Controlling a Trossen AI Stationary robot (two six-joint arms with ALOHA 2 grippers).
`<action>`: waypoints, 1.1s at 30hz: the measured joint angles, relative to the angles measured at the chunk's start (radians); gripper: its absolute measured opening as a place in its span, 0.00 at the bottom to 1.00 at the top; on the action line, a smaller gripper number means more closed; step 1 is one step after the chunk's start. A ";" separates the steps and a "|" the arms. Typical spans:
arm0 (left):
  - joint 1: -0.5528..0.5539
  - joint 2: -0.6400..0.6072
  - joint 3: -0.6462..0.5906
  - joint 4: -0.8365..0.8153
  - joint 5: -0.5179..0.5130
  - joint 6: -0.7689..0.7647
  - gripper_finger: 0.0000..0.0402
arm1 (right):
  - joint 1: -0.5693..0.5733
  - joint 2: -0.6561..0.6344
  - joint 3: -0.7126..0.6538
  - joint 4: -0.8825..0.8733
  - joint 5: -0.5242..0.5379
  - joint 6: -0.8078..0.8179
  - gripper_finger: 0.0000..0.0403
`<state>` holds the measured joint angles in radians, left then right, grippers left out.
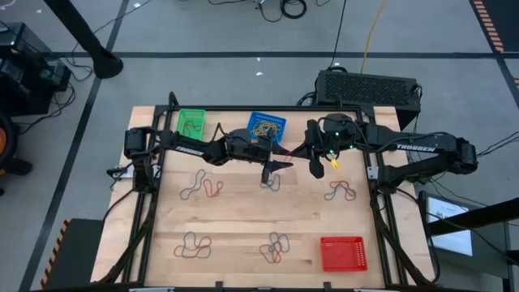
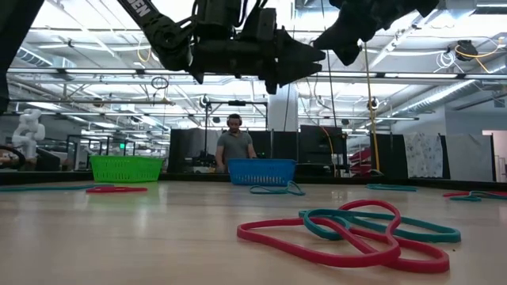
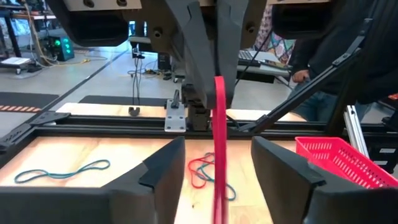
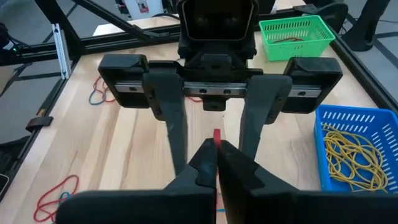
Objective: Sort rubber bands into baskets
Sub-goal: Put the red rubber band into the green bin
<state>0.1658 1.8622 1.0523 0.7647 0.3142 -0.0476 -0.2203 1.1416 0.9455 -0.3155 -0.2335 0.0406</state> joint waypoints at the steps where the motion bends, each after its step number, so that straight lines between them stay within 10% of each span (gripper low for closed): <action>1: 0.000 0.000 0.000 0.000 -0.001 0.000 0.44 | 0.000 0.000 0.000 0.000 0.000 0.000 0.00; 11: 0.000 0.000 0.000 0.002 -0.001 -0.001 0.03 | 0.000 0.000 0.000 0.000 0.000 0.000 0.00; 21: 0.011 -0.058 0.000 -0.117 -0.001 -0.025 0.01 | -0.012 0.000 0.000 -0.015 0.067 -0.032 0.21; 33: 0.095 -0.397 0.000 -0.872 -0.203 0.101 0.00 | -0.036 -0.001 0.001 -0.130 0.077 -0.083 0.48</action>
<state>0.2604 1.4652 1.0519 -0.1074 0.1115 0.0535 -0.2562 1.1408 0.9463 -0.4453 -0.1565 -0.0420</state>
